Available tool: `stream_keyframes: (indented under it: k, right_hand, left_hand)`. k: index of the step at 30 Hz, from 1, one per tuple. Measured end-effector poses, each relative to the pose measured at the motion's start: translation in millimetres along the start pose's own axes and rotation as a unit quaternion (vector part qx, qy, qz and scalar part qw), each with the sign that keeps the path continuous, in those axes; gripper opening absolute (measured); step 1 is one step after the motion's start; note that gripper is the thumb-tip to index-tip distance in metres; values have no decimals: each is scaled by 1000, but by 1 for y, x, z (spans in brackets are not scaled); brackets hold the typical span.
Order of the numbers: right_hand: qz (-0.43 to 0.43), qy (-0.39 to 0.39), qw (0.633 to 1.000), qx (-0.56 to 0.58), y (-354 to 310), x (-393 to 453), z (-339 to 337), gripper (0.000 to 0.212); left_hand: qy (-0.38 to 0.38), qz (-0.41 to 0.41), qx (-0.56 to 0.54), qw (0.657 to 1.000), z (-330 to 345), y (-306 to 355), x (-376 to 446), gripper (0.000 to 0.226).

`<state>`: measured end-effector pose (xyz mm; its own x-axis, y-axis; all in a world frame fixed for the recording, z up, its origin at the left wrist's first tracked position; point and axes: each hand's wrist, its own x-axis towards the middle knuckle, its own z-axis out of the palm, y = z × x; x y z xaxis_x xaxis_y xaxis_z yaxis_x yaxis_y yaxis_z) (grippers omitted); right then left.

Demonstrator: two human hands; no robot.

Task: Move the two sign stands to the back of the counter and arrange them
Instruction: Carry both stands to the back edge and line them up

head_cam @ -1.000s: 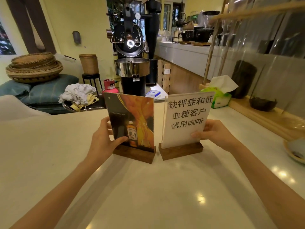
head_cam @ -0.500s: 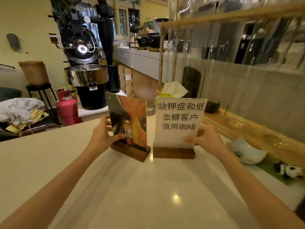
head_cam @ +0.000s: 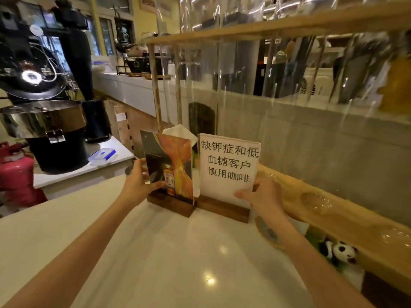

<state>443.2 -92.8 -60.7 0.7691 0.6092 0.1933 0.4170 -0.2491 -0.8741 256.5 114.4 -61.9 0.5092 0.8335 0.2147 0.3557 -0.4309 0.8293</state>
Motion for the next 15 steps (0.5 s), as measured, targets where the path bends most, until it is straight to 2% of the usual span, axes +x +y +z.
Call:
stream_keyframes:
  k: [7, 15]
  right_hand:
    - [14, 45, 999, 9, 18, 11, -12, 44]
    - [10, 83, 996, -21, 22, 7, -10, 51]
  left_hand:
    - [-68, 3, -53, 996, 37, 14, 42, 76]
    - [-93, 11, -96, 991, 62, 19, 71, 70]
